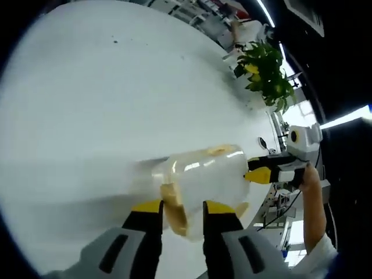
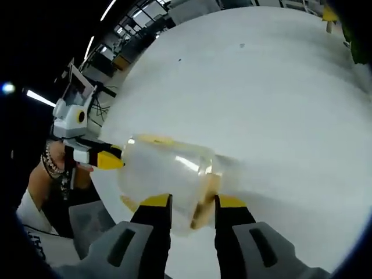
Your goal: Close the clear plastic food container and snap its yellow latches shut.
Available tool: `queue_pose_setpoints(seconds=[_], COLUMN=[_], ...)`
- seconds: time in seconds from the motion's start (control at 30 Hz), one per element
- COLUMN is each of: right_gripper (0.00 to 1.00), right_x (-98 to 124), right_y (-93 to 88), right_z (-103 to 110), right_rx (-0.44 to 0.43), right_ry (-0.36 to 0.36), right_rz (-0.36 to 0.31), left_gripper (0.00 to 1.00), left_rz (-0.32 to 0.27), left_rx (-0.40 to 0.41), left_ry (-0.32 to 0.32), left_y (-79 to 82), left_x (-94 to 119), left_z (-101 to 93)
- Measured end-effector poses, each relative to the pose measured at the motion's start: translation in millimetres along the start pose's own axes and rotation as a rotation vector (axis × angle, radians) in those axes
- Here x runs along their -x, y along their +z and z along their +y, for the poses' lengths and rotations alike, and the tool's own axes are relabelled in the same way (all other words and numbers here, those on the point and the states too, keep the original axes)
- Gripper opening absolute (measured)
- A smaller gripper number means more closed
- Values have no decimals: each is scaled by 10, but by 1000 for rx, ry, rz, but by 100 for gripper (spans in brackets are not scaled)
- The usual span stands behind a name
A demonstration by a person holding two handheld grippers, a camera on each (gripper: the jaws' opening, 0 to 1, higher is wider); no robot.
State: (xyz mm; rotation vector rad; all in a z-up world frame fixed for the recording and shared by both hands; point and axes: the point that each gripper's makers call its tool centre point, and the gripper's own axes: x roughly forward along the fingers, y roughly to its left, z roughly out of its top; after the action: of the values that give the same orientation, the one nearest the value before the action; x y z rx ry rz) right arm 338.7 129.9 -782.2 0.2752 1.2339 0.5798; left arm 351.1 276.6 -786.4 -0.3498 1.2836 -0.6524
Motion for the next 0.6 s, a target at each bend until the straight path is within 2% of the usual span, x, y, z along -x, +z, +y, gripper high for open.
queue_pose_setpoints(seconds=[0.2,0.37,0.4,0.6], right_gripper=[25,24,24,24], right_x=[-4,-3,-3,-3], right_y=[17,32,35,41], right_z=[-28,-59,-63,-70], right_rx=[-8,-18,-17,-17], right_ry=[-5,0,0,0], right_rz=[19,25,26,32], left_gripper=[20,19,19,15], left_rz=[7,10,9,17], left_rx=[-11,5,29,36], left_ry=[6,-22,-26,-32], left_y=[10,12,18,10], left_x=[-5,-20,-17,-13], left_z=[10,17,24,14])
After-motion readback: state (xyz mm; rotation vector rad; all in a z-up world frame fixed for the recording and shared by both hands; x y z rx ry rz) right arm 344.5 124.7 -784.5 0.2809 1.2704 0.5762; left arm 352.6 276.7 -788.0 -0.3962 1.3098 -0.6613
